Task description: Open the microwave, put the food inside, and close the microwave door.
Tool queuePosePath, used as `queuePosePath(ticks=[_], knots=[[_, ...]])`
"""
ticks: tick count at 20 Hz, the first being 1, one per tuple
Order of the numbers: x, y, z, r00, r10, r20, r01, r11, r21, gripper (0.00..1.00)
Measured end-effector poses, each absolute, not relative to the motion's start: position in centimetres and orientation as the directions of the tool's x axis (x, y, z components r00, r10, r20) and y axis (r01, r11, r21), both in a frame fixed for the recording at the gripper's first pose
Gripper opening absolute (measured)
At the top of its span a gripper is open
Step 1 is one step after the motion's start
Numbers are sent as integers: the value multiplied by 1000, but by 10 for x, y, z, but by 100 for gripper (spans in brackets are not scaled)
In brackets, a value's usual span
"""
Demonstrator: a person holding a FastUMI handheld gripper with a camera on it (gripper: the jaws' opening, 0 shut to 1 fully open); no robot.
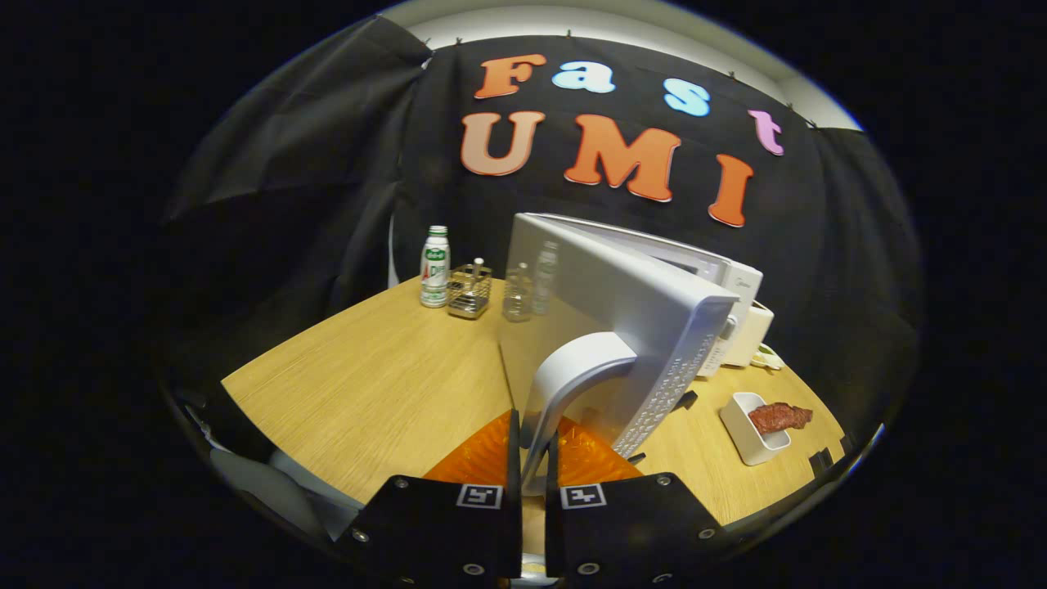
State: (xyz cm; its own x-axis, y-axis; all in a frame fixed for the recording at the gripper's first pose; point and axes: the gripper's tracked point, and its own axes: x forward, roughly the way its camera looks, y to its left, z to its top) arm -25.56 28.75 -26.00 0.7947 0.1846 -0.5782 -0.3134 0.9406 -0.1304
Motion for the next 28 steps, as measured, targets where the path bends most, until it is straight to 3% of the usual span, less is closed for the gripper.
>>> queuePosePath(ticks=[5,11,15,21,24,28], knots=[[-265,299,-263,735,138,-664,-306,941,-144,12],[-281,304,-262,610,164,-775,-412,901,-134,21],[-322,325,-258,443,333,-832,-525,849,60,24],[-323,329,-202,459,514,-725,-668,738,100,30],[-318,302,-184,449,518,-728,-663,740,118,45],[-286,243,-161,529,467,-709,-590,802,89,61]])
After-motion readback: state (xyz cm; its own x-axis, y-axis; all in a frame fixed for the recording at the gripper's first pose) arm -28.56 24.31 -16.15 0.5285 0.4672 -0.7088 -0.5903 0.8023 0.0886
